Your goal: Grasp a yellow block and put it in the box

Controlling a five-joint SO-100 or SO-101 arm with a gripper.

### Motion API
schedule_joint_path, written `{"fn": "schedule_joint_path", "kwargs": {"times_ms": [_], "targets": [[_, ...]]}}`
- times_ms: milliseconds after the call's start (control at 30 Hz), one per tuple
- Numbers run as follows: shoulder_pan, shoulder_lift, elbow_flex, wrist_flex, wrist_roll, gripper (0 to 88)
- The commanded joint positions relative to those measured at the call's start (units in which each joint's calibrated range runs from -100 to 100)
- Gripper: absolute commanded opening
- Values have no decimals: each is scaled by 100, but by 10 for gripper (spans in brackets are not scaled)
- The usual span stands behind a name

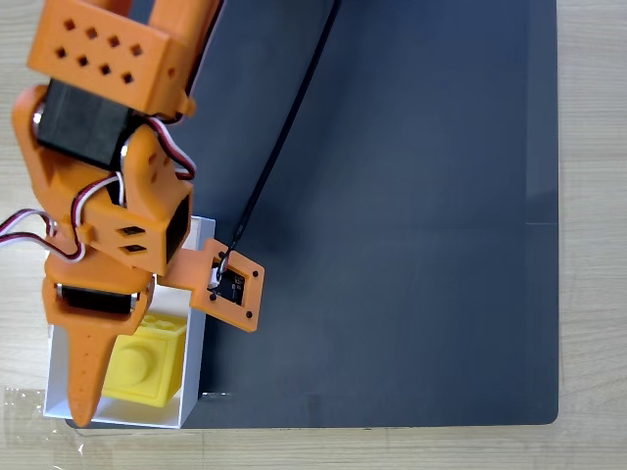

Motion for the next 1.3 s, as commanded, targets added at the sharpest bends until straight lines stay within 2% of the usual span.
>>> {"fn": "schedule_joint_path", "kwargs": {"times_ms": [0, 67, 133, 333, 367, 500, 600, 800, 1000, 1267], "targets": [[-126, -845, -287, 260, -195, 458], [-185, -1210, -287, 626, -467, 439], [-261, -1616, -287, 1176, -740, 373], [-665, -2955, -269, 3061, -1412, 18], [-749, -3201, -251, 3305, -1449, 3], [-1221, -4337, 409, 4021, -1438, 39], [-1456, -5328, 1476, 4038, -1433, 39], [-1768, -7379, 4498, 3314, -1412, 39], [-1902, -9498, 7618, 2215, -982, 39], [-1827, -12074, 10622, 2162, -436, 39]]}}
